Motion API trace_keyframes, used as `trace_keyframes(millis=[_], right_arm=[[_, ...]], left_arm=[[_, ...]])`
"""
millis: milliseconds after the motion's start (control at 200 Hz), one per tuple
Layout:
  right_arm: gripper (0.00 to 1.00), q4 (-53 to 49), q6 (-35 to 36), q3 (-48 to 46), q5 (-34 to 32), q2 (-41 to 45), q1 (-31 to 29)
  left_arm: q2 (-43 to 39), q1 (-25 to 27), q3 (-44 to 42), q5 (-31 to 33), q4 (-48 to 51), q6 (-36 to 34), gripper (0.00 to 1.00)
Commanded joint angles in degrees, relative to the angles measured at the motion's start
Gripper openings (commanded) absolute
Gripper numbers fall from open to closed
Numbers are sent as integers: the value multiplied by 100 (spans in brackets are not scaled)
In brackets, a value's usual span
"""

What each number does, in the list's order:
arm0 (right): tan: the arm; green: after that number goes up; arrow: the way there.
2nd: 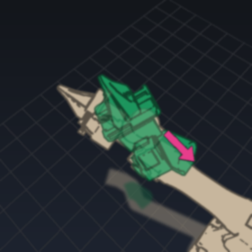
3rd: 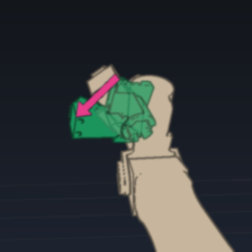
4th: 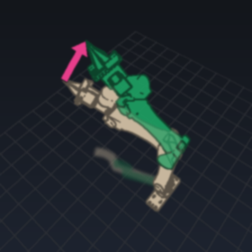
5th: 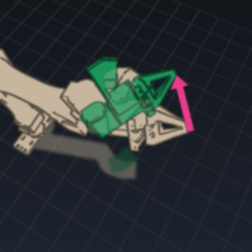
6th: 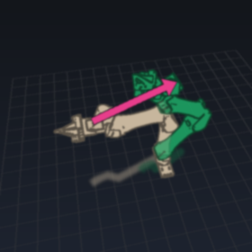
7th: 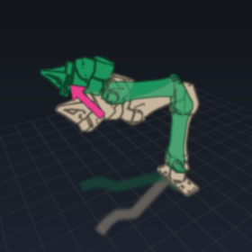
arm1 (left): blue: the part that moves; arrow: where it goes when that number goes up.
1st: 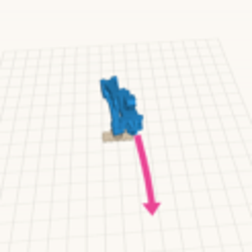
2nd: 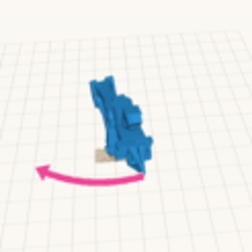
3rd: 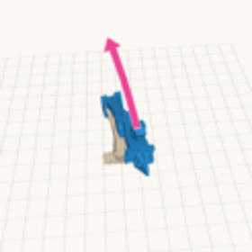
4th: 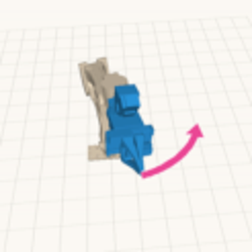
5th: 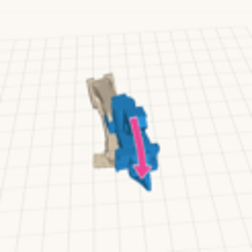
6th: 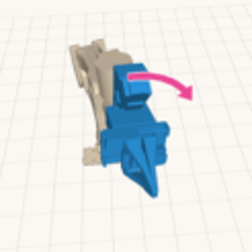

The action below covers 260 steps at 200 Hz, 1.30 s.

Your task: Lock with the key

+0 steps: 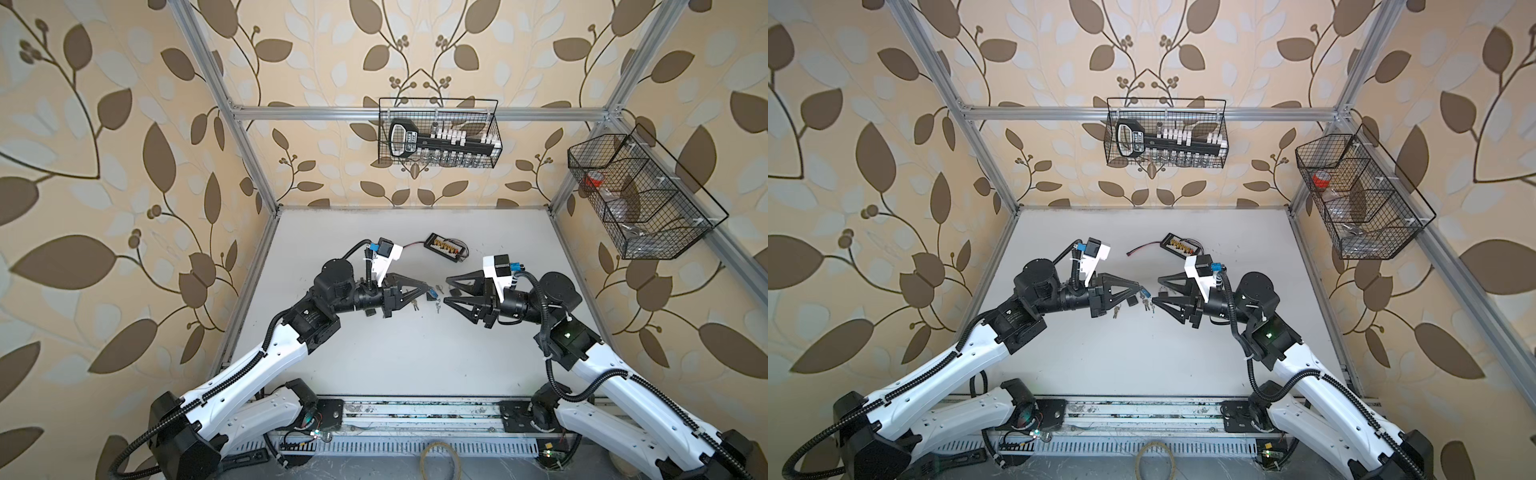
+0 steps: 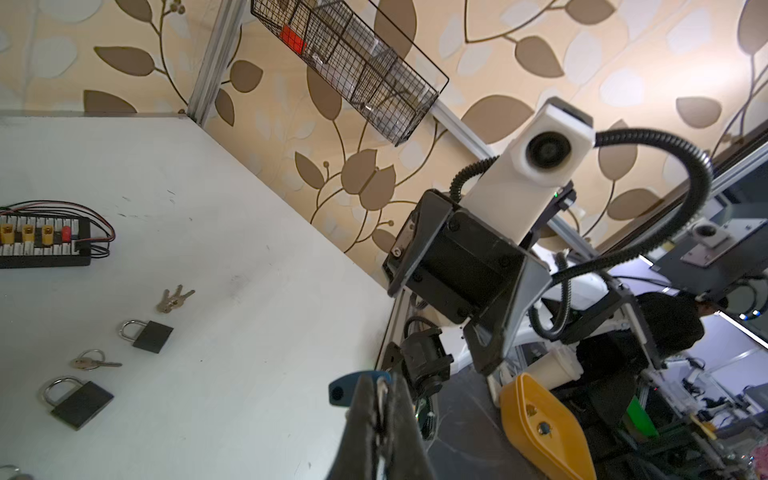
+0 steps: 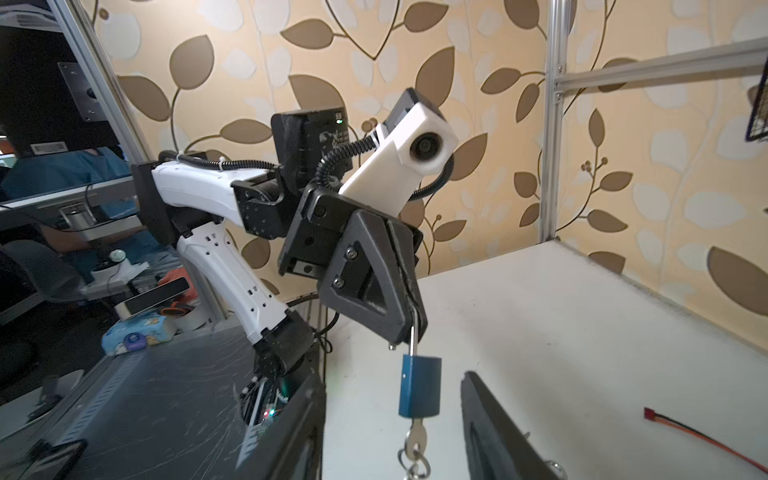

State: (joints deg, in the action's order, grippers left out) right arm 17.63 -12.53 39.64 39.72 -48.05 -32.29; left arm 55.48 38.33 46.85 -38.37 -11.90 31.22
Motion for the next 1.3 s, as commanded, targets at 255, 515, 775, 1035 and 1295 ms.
trace_keyframes(millis=[255,515,775,1035,1295], right_arm=[[43,785,503,89,-1292,-496,-672],[19,856,421,71,-1286,-541,-691],[0,770,182,2,-1270,-433,-691],[0,-647,-384,818,637,-709,-579],[0,-1431,-390,1254,1616,-661,-163]], left_arm=[[-205,161,-9,206,-1173,657,0],[-197,175,2,240,-1165,653,0],[-230,175,20,245,-1146,605,0],[-284,175,1024,-2,1192,-1069,21],[-131,175,1557,-121,2407,-2012,34]])
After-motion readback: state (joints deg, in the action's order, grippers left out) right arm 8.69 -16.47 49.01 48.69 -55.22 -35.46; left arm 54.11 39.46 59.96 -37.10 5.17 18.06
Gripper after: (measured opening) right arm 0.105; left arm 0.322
